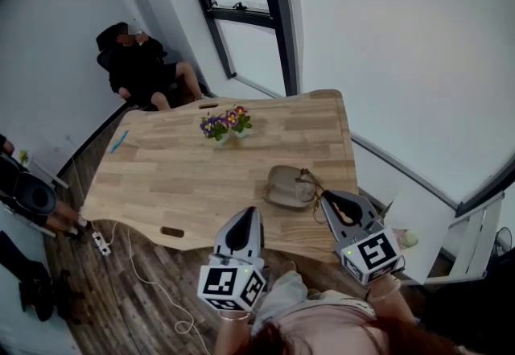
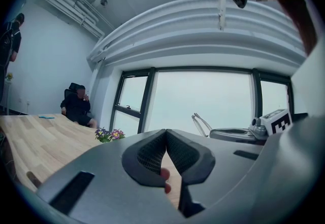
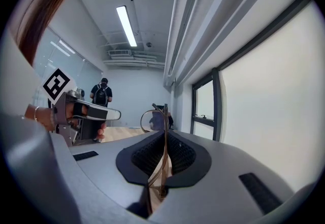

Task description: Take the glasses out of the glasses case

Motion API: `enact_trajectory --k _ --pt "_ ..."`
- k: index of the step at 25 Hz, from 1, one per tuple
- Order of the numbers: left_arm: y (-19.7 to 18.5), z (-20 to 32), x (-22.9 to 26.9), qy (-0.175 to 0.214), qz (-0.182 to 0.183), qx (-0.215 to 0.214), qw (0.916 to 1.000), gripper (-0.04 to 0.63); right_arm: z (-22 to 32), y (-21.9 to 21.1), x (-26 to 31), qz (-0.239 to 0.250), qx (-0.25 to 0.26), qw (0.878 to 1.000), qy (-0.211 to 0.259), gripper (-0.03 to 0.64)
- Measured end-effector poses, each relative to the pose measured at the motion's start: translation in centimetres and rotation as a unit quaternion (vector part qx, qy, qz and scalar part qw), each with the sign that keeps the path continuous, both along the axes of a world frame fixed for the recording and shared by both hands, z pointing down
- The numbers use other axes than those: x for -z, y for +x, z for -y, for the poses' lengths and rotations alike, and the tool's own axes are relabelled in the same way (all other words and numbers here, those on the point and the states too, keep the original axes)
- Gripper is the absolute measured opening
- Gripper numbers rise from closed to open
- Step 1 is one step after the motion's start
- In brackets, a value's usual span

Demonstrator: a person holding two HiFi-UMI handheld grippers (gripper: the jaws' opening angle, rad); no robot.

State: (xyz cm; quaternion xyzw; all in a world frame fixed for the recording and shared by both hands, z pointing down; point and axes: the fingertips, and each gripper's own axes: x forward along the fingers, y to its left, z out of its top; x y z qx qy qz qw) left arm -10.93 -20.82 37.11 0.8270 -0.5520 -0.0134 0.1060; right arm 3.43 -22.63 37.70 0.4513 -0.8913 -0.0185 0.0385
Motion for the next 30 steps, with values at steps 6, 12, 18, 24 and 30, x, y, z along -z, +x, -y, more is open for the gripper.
enact_trajectory --k 6,12,18,24,30 --pt "0.4 -0.6 0.2 0.002 0.000 -0.003 1.0000 0.002 -0.8 0.2 0.2 -0.001 0.000 1.000 0.003 0.014" --pt "0.9 -1.2 0.3 0.001 0.000 -0.006 1.0000 0.002 -1.4 0.6 0.3 0.002 -0.002 1.000 0.003 0.014" --pt "1.4 -1.6 0.3 -0.001 0.002 -0.010 0.9999 0.002 -1.8 0.7 0.4 0.004 -0.003 1.000 0.005 0.014" --pt "1.5 -1.7 0.2 -0.002 0.003 -0.014 0.9999 0.002 -2.0 0.7 0.3 0.004 -0.006 1.000 0.005 0.014" --pt "1.6 -1.6 0.1 -0.004 0.003 -0.019 0.9998 0.002 -1.9 0.8 0.1 0.003 -0.011 1.000 -0.002 0.014"
